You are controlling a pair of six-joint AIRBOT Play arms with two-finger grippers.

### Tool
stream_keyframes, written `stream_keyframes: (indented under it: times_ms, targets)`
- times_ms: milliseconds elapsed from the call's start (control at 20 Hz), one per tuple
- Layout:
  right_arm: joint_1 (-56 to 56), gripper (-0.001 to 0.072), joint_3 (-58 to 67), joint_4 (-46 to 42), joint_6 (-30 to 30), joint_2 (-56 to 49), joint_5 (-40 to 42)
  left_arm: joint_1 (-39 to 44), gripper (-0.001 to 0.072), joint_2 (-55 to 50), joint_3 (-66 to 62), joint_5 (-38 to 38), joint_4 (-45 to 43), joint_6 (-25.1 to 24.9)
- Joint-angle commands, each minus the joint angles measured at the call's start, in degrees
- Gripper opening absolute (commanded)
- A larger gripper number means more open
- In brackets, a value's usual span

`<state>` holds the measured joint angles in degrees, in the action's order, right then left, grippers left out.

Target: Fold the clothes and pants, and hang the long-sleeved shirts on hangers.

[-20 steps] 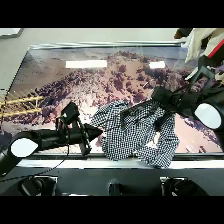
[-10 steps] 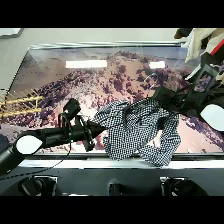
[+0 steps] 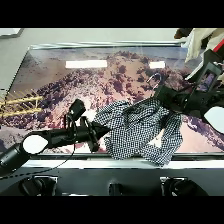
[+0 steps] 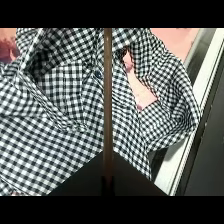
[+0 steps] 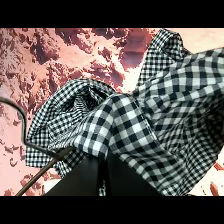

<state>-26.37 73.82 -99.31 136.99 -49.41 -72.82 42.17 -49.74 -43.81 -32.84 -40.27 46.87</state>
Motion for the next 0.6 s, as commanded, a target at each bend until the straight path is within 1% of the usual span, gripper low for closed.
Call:
stream_keyframes:
  times_ms: [0, 50, 100, 200, 250, 300, 350, 550]
  targets:
    - [-0.07, 0.0027, 0.02, 0.52, -1.01, -0.02, 0.13, 0.42, 0.0016, -0.31, -0.07, 3.43, 1.36, -0.46]
    - [-0.07, 0.0032, 0.02, 0.52, -1.01, -0.09, 0.15, 0.42, 0.0016, -0.31, -0.07, 3.34, 1.36, -0.46]
    - [-0.07, 0.0076, 0.02, 0.52, -1.01, -0.2, 0.26, 0.44, 0.0016, -0.31, -0.07, 3.34, 1.46, -0.44]
    - [-0.07, 0.0235, 0.02, 0.5, -0.98, -0.42, 1.25, 0.42, 0.0016, -0.31, -0.07, 3.37, 1.97, -0.44]
    - [-0.07, 0.0294, 0.02, 0.5, -0.96, -0.52, 1.49, 0.42, 0.0017, -0.31, -0.07, 3.34, 1.97, -0.44]
    - [-0.07, 0.0299, 0.02, 0.5, -0.98, -0.52, 1.46, 0.42, 0.0016, -0.31, -0.07, 3.37, 1.97, -0.44]
    - [-0.07, 0.0324, 0.02, 0.48, -0.98, -0.48, 1.38, 0.42, 0.0016, -0.31, -0.07, 3.41, 1.97, -0.44]
    - [-0.07, 0.033, 0.04, -1.29, -0.92, 0.66, 0.81, 0.42, 0.0016, -0.31, -0.07, 3.56, 1.97, -0.44]
